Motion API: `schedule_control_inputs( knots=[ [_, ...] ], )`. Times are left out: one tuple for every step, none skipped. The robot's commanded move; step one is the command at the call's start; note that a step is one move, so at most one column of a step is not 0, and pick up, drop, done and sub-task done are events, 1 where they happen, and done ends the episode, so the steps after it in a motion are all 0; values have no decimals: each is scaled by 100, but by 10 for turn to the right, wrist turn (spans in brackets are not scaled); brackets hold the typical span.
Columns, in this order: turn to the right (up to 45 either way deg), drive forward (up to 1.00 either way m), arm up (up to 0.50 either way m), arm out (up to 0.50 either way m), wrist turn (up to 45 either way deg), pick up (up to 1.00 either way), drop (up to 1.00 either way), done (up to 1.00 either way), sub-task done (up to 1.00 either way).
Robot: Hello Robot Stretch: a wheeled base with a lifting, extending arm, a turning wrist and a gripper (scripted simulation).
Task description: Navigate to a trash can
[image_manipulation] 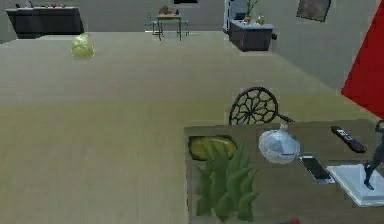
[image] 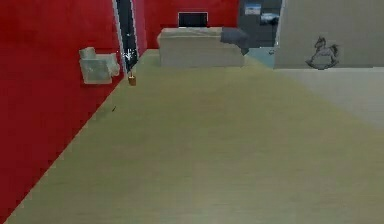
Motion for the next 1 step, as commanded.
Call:
schedule_control_inputs(
  knots=[
    [180,0,0,0,0,0,0,0,0]
  ],
)
